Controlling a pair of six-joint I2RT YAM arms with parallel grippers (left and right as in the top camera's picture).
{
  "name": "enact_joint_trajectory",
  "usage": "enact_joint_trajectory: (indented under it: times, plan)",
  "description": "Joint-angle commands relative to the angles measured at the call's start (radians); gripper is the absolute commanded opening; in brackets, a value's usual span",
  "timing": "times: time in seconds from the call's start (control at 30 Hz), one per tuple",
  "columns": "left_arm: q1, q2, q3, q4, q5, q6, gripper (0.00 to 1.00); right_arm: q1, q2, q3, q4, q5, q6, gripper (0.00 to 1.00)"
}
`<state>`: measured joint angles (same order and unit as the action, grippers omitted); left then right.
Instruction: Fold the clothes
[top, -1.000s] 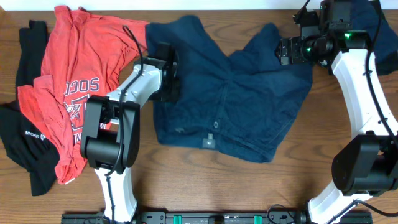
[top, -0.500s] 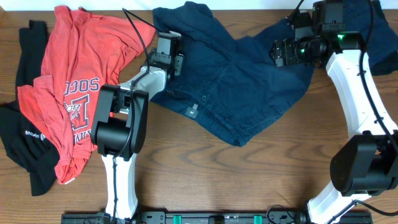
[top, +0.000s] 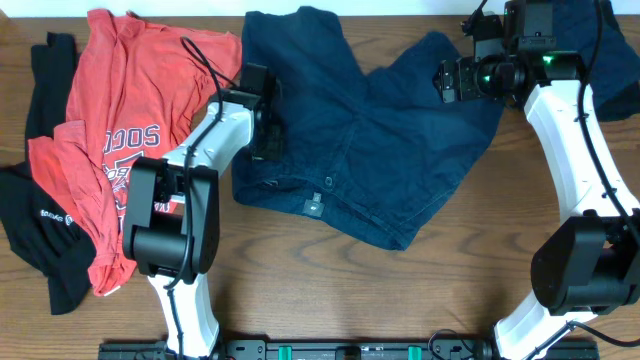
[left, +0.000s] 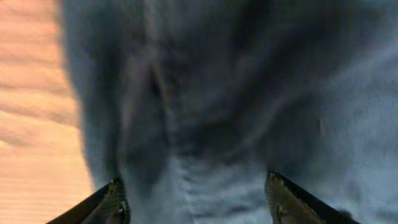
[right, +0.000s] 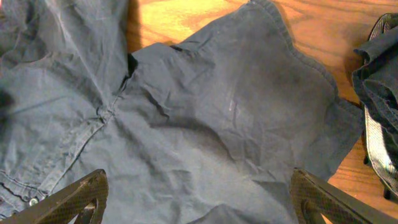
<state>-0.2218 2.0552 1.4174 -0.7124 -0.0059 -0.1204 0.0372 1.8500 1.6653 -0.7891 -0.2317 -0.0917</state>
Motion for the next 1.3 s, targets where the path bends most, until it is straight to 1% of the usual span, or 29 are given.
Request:
enact_joint_trajectory:
  times: [0.0,0.13,0.17,0.23,0.37,0.47,0.53,0.73,0.83,0.9,0.93,1.03,1.17,1.2,1.27]
  plan:
    - [0.003,0.008,-0.033,-0.047,0.107,-0.081,0.70,0.013,-0.014,-0.005,-0.008,-0.008,-0.011,0.91]
    - [0.003,0.009,-0.036,-0.125,0.145,-0.080,0.71,0.013,-0.014,-0.005,-0.015,-0.008,-0.011,0.91]
    - [0.003,0.009,-0.039,-0.130,0.144,-0.080,0.73,0.013,-0.014,-0.005,-0.014,-0.009,-0.010,0.91]
    - [0.008,0.012,-0.050,-0.132,0.125,-0.068,0.74,0.016,-0.014,-0.005,-0.011,-0.009,-0.010,0.91]
    - [0.042,0.034,-0.089,-0.131,-0.014,-0.068,0.77,0.016,-0.014,-0.005,-0.016,-0.008,-0.010,0.91]
    - [0.094,0.063,-0.117,-0.119,-0.134,-0.068,0.78,0.016,-0.014,-0.006,-0.016,-0.008,-0.011,0.91]
    - [0.143,0.076,-0.136,-0.085,-0.172,-0.068,0.78,0.016,-0.014,-0.006,-0.016,-0.008,-0.011,0.91]
    - [0.291,0.080,-0.138,0.027,-0.168,-0.068,0.78,0.016,-0.014,-0.006,-0.010,-0.007,-0.011,0.91]
    - [0.323,0.078,-0.112,0.012,-0.155,-0.050,0.78,0.016,-0.014,-0.012,0.008,-0.003,-0.020,0.92]
    - [0.322,0.066,-0.093,-0.019,-0.156,-0.051,0.92,0.015,-0.013,-0.024,0.032,0.012,-0.021,0.93]
    - [0.315,0.051,-0.086,-0.029,-0.156,-0.054,0.96,0.014,-0.008,-0.033,0.058,0.025,-0.022,0.95]
    - [0.293,-0.003,-0.083,-0.032,-0.154,-0.058,0.98,0.009,0.023,-0.036,0.099,0.025,-0.023,0.95]
    - [0.259,-0.116,-0.083,-0.035,-0.113,-0.058,1.00,0.007,0.084,-0.036,0.124,0.025,-0.041,0.93]
    - [0.251,-0.152,-0.083,-0.036,-0.098,-0.060,0.98,0.007,0.102,-0.036,0.124,0.026,-0.041,0.93]
    - [0.241,-0.213,-0.083,-0.042,-0.069,-0.066,0.98,0.007,0.133,-0.036,0.123,0.025,-0.039,0.91]
